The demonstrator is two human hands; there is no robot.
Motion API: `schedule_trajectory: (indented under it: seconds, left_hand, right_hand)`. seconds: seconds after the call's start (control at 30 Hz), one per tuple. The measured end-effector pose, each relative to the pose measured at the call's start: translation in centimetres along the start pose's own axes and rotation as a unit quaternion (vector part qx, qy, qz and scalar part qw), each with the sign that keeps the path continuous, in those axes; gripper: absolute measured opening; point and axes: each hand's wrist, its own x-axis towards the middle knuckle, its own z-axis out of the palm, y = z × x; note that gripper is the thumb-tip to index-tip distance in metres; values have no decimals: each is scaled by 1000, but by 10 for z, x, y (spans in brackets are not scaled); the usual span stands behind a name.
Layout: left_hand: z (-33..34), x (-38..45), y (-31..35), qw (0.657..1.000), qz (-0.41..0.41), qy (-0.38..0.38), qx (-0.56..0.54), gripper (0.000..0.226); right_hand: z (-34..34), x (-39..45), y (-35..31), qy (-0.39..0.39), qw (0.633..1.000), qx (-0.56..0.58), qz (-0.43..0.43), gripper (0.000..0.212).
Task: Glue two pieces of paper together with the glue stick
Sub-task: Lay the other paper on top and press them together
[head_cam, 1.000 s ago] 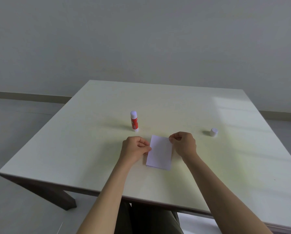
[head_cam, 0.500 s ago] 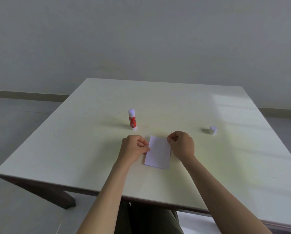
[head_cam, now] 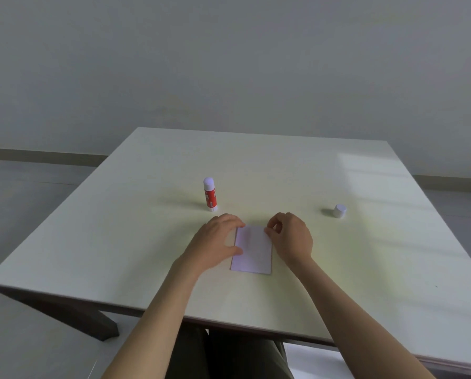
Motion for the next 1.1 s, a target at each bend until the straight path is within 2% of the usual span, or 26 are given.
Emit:
schedule_trajectory:
  seconds: [0.07, 0.13, 0.33, 0.4, 0.47, 0.53, 0.6, 0.77, 0.9, 1.0, 1.1]
  left_hand:
    - [-7, 2, -4, 996, 22, -74, 34, 66]
    - [-11, 5, -8, 990, 28, -124, 57, 70]
    - [-14, 8, -13, 984, 44, -151, 81, 73]
    - [-14, 8, -15, 983, 44, -156, 82, 73]
    - [-12, 9, -15, 982, 44, -158, 89, 72]
    - [-12, 10, -17, 983, 42, -156, 93, 73]
    - [-11, 10, -18, 981, 43, -158, 102, 74]
    - [-12, 8, -20, 978, 44, -171, 113, 83]
    - [-12, 7, -21, 977, 44, -172, 115, 85]
    - [-12, 7, -21, 978, 44, -170, 114, 85]
    - [-12, 7, -21, 978, 48, -169, 111, 85]
  right_hand:
    - [3, 0, 2, 6, 1000, -11, -8, 8]
    - [4, -1, 4, 15, 1000, -17, -13, 10]
    - [1, -8, 2, 9, 999, -35, -30, 16]
    - [-7, -23, 0, -2, 994, -76, -78, 20]
    - [-15, -51, -2, 19, 977, -133, -163, 15]
    - [-18, -85, -4, 43, 958, -162, -231, 20]
    - [-14, -113, -1, 58, 943, -190, -268, 21]
    - [-7, -124, 1, 48, 940, -247, -231, 41]
    - [-9, -99, -8, 21, 953, -253, -167, 43]
    - [-4, -76, -11, 14, 963, -238, -129, 34]
    - [5, -56, -11, -34, 975, -203, -88, 41]
